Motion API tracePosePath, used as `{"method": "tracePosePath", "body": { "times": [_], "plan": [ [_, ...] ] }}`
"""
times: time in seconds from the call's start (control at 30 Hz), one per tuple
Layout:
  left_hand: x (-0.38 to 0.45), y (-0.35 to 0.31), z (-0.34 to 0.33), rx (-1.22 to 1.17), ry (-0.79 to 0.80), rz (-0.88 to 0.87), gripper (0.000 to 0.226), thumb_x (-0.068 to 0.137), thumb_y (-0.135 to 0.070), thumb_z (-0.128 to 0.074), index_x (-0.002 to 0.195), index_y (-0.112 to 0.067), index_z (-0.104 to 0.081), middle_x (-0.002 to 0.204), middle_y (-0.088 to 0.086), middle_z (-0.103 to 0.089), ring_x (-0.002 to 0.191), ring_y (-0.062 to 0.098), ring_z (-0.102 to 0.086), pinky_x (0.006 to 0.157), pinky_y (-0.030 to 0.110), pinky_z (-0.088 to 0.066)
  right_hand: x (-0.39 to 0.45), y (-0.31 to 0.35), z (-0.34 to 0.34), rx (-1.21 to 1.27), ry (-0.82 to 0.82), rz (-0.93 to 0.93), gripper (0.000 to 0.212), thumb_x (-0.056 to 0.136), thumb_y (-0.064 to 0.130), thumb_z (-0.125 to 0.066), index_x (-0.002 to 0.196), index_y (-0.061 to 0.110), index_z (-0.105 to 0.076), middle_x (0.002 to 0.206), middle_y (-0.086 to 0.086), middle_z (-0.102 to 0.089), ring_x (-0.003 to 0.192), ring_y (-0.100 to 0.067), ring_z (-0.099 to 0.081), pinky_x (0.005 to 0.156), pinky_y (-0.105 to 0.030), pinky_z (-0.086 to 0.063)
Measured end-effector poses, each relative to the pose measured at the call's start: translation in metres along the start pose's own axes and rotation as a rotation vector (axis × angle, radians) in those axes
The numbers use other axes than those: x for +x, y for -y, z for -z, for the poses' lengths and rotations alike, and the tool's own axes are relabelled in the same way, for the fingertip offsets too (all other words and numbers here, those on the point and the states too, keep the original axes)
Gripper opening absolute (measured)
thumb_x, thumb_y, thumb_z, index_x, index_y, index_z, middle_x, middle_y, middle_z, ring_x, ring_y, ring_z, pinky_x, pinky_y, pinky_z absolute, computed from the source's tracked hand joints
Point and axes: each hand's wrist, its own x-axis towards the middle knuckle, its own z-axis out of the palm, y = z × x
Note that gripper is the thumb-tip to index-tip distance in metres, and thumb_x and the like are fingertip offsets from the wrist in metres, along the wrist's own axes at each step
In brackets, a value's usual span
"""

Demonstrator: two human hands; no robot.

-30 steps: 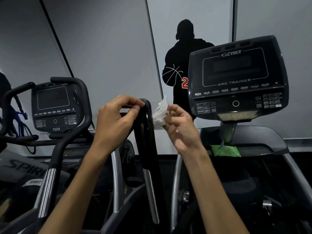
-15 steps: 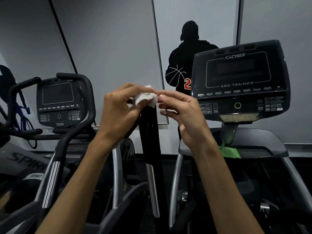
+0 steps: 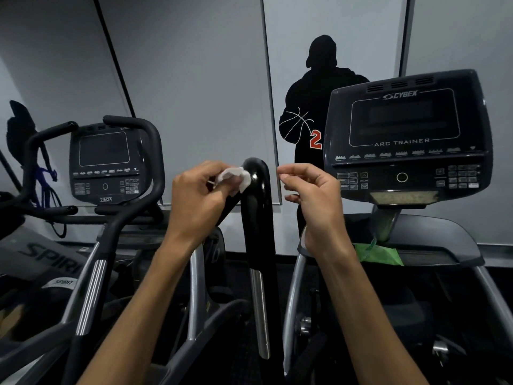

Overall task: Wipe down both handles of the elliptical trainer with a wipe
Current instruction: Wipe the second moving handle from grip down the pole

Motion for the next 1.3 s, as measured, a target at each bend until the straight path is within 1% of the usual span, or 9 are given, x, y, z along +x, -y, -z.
{"method": "tracePosePath", "body": {
  "times": [0.1, 0.3, 0.5, 0.7, 0.9, 1.0, 1.1, 1.23, 1.3],
  "plan": [
    [0.02, -0.006, -0.013, 0.03, -0.085, 0.001, 0.015, 0.089, -0.029, -0.077, 0.085, -0.014, -0.076, 0.074, -0.005, -0.07, 0.068, 0.009, -0.064, 0.068, 0.038, -0.054, -0.003, 0.001, -0.01, 0.0, -0.006, 0.03, 0.015, 0.09, 0.002, -0.067, 0.091, 0.013, -0.077, 0.09, -0.003, -0.073, 0.085, -0.01, -0.064, 0.075, -0.023, -0.05],
    [-0.006, -0.019, -0.008, 0.146, -0.027, -0.21, 0.007, 0.087, -0.018, -0.08, 0.091, -0.012, -0.079, 0.084, -0.003, -0.073, 0.071, 0.004, -0.06, 0.065, 0.019, -0.047, -0.007, 0.002, -0.004, -0.026, 0.001, 0.067, 0.016, 0.09, 0.002, -0.067, 0.089, 0.015, -0.076, 0.085, 0.002, -0.071, 0.08, -0.003, -0.063, 0.072, -0.017, -0.05],
    [0.016, -0.003, -0.012, 0.054, -0.11, 0.018, 0.025, 0.09, -0.033, -0.076, 0.083, -0.009, -0.076, 0.071, 0.006, -0.069, 0.067, 0.024, -0.06, 0.065, 0.042, -0.049, -0.01, 0.006, -0.006, -0.041, -0.007, 0.067, 0.016, 0.09, 0.001, -0.066, 0.089, 0.014, -0.076, 0.085, 0.003, -0.071, 0.078, -0.001, -0.062, 0.068, -0.014, -0.048],
    [-0.015, -0.014, -0.005, 0.083, -0.008, -0.131, 0.009, 0.088, -0.007, -0.073, 0.089, -0.014, -0.078, 0.085, -0.005, -0.073, 0.076, 0.009, -0.064, 0.067, 0.021, -0.046, -0.014, 0.006, -0.008, -0.063, 0.005, 0.073, 0.015, 0.09, 0.002, -0.067, 0.089, 0.014, -0.076, 0.083, 0.004, -0.071, 0.077, 0.001, -0.063, 0.071, -0.015, -0.049],
    [0.005, -0.001, 0.0, 0.051, 0.036, 0.12, 0.016, 0.094, -0.025, -0.07, 0.088, -0.011, -0.068, 0.074, 0.004, -0.07, 0.071, 0.022, -0.064, 0.06, 0.035, -0.049, -0.018, 0.012, -0.015, -0.071, -0.006, 0.113, 0.015, 0.09, 0.001, -0.067, 0.088, 0.014, -0.076, 0.082, 0.004, -0.07, 0.076, 0.001, -0.063, 0.071, -0.015, -0.05],
    [0.011, -0.007, 0.01, -0.16, 0.052, 0.178, 0.01, 0.097, -0.016, -0.067, 0.097, -0.018, -0.057, 0.082, -0.002, -0.073, 0.065, 0.016, -0.067, 0.058, 0.03, -0.054, -0.023, 0.015, -0.016, -0.068, 0.023, 0.134, 0.013, 0.09, 0.001, -0.067, 0.09, 0.011, -0.076, 0.083, 0.001, -0.07, 0.077, -0.001, -0.063, 0.072, -0.015, -0.051],
    [0.011, -0.002, 0.023, -0.334, 0.069, 0.231, 0.01, 0.096, -0.008, -0.066, 0.088, -0.011, -0.06, 0.069, -0.001, -0.067, 0.053, 0.012, -0.058, 0.051, 0.029, -0.051, -0.022, 0.018, -0.012, -0.052, 0.011, 0.132, 0.015, 0.09, 0.001, -0.067, 0.089, 0.013, -0.076, 0.08, 0.006, -0.07, 0.076, 0.002, -0.063, 0.072, -0.016, -0.05],
    [0.005, -0.001, 0.003, -0.112, 0.001, 0.25, 0.018, 0.085, -0.021, -0.08, 0.089, -0.021, -0.063, 0.081, -0.005, -0.07, 0.064, 0.015, -0.065, 0.06, 0.036, -0.058, -0.021, 0.015, -0.02, -0.056, -0.013, 0.12, 0.016, 0.09, 0.001, -0.066, 0.089, 0.014, -0.075, 0.081, 0.003, -0.07, 0.078, -0.004, -0.062, 0.071, -0.02, -0.05],
    [-0.005, -0.007, -0.006, -0.091, -0.112, 0.172, 0.01, 0.091, -0.023, -0.076, 0.093, -0.019, -0.066, 0.084, -0.005, -0.07, 0.061, 0.011, -0.066, 0.058, 0.029, -0.056, -0.022, 0.011, -0.022, -0.068, -0.012, 0.123, 0.016, 0.09, 0.0, -0.066, 0.089, 0.013, -0.075, 0.083, 0.001, -0.071, 0.078, -0.004, -0.064, 0.072, -0.019, -0.051]
  ]
}}
